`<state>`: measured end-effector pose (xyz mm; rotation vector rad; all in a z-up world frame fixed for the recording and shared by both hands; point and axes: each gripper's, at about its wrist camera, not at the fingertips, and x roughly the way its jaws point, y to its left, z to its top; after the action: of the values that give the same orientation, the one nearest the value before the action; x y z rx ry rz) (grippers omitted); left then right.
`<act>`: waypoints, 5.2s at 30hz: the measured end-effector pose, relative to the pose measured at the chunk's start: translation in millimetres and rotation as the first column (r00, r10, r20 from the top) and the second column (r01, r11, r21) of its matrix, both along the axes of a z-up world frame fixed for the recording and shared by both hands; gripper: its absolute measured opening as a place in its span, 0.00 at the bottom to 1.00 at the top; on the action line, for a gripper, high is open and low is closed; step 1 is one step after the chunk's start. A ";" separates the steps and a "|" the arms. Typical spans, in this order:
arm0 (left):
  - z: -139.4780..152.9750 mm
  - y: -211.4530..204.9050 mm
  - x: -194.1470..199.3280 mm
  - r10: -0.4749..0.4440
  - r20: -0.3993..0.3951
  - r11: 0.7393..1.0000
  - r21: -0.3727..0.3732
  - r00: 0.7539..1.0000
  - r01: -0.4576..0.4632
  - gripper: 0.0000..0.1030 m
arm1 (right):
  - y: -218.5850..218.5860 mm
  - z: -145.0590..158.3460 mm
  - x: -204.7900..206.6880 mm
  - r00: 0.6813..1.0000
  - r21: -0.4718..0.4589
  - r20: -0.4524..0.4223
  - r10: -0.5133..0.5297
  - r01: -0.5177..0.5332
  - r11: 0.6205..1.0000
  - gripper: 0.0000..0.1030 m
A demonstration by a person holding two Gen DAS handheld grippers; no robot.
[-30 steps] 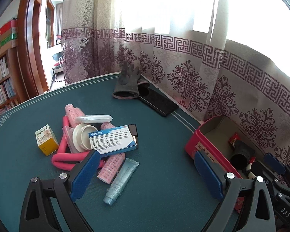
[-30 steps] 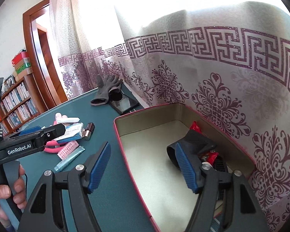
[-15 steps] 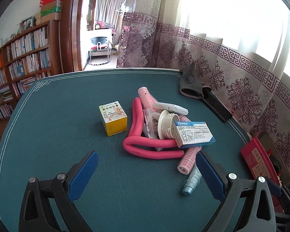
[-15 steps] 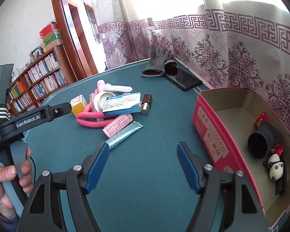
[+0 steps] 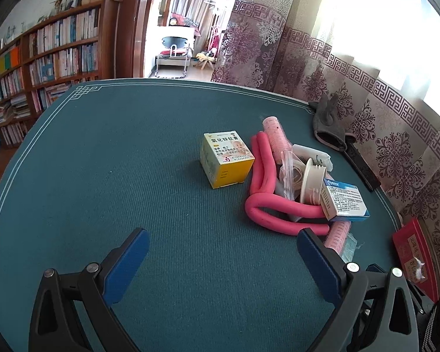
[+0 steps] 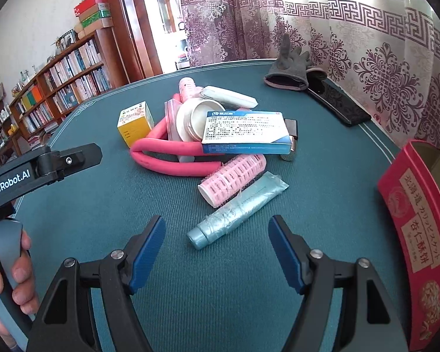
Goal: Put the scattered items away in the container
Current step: 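Move both open tools back from the tin to the item pile, then grasp ointment box with left tool while right tool grasps the light blue tube, then release the blue tube into the tin while the left tool drops the ointment box, then move both open tools back from the tin to the item pile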
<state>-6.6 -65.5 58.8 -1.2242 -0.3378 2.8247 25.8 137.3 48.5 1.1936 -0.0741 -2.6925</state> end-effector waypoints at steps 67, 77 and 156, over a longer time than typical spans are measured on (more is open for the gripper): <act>16.8 16.6 -27.9 -0.005 -0.085 0.998 -0.062 0.996 -0.001 0.44 | 43.7 -5.7 31.0 0.998 -0.024 0.012 -0.059 0.059 0.998 0.22; 29.9 43.6 -2.7 -0.077 -0.103 0.993 -0.103 0.992 0.066 0.44 | 52.8 27.5 51.0 0.994 -0.039 -0.084 -0.068 0.065 0.997 0.20; 13.4 153.1 -2.6 -0.256 -0.035 0.958 -0.146 0.966 0.249 0.99 | 183.1 56.0 93.9 0.910 -0.127 -0.173 -0.377 0.359 0.925 0.78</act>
<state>-9.2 87.6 72.2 -1.1205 0.0213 2.6899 119.7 320.4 104.4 0.9625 -0.4331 -3.0755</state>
